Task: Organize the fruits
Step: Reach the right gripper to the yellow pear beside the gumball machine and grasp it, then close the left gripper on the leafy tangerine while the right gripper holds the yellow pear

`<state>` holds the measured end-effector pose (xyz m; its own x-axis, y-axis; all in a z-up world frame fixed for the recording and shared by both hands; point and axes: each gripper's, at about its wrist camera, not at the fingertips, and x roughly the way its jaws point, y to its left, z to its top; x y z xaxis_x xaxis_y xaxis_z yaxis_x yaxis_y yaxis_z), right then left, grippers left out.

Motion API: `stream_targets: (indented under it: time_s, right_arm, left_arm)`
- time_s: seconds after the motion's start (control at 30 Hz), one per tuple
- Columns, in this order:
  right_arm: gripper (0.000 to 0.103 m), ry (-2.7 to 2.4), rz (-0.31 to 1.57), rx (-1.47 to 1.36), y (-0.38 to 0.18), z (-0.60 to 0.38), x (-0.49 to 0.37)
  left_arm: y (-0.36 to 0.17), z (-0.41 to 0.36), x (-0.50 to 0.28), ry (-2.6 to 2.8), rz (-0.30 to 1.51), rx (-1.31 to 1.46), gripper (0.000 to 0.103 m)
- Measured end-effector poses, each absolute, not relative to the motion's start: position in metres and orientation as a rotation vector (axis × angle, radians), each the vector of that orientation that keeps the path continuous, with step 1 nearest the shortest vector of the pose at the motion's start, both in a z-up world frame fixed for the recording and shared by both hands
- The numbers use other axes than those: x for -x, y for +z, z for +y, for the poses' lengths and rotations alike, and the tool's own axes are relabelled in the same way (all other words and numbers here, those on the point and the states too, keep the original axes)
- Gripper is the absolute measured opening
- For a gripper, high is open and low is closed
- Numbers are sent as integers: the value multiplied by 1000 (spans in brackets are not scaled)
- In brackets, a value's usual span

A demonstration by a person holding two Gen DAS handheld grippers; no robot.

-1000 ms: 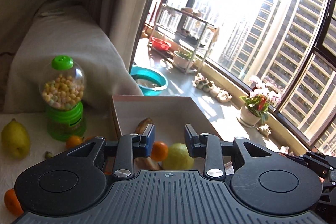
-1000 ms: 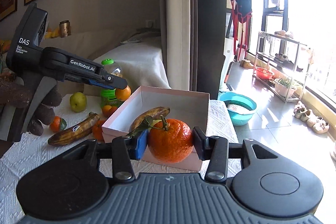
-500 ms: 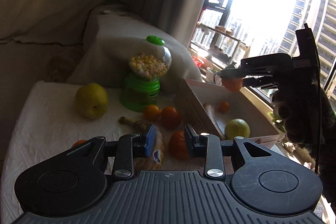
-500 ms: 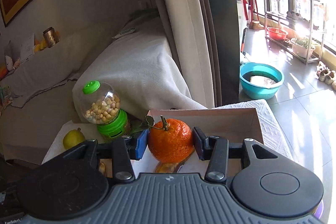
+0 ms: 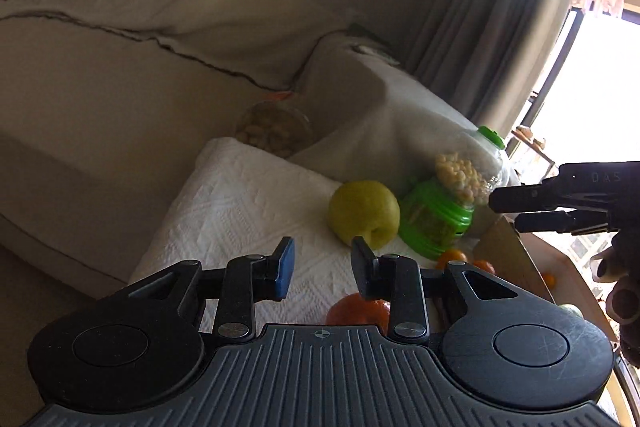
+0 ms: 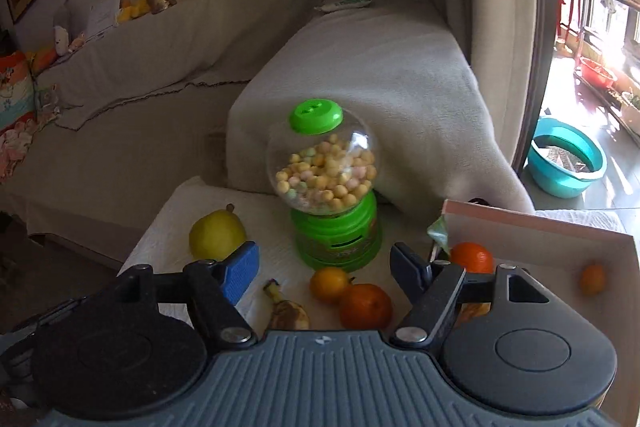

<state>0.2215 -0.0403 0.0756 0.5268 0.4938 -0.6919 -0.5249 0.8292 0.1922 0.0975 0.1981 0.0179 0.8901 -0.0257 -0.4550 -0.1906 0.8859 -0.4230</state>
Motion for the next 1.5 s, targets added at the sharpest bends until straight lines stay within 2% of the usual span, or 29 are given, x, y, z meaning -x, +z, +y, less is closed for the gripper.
stream_targets:
  time_s: [0.3,0.37,0.53,0.57,0.63,0.93,1.1,1.3,1.5]
  right_arm:
    - [76,489,831,226,43,92,-257]
    - [72,480,862,295,33,109,-262]
    - [71,478,926,367,15,122,-257]
    - [68,481,952,360,11,120,-257]
    - [61,520,967,312,12,110,-255]
    - [61,673,823,247,72,34,-177]
    - [61,656,736,157,95,-50,-116]
    - [61,484,681,100,62,-145,-71]
    - [61,354,662,83,16,-186,-64]
  left_arm:
    - [19,206,-87,78,453,511,35]
    - [18,209,-87,75,451,524,35]
    - [19,217,-83,67,440,571,35]
    - [19,217,-82,63,438,576,35]
    - [20,217,-81,59,436,576,35]
    - [19,202,-84,-48,453,540,35]
    - [20,175,-86,-75,451,394,35]
    - [23,142,-84,-21,501,227,35]
    - [26,132,-78,23,535,176,35]
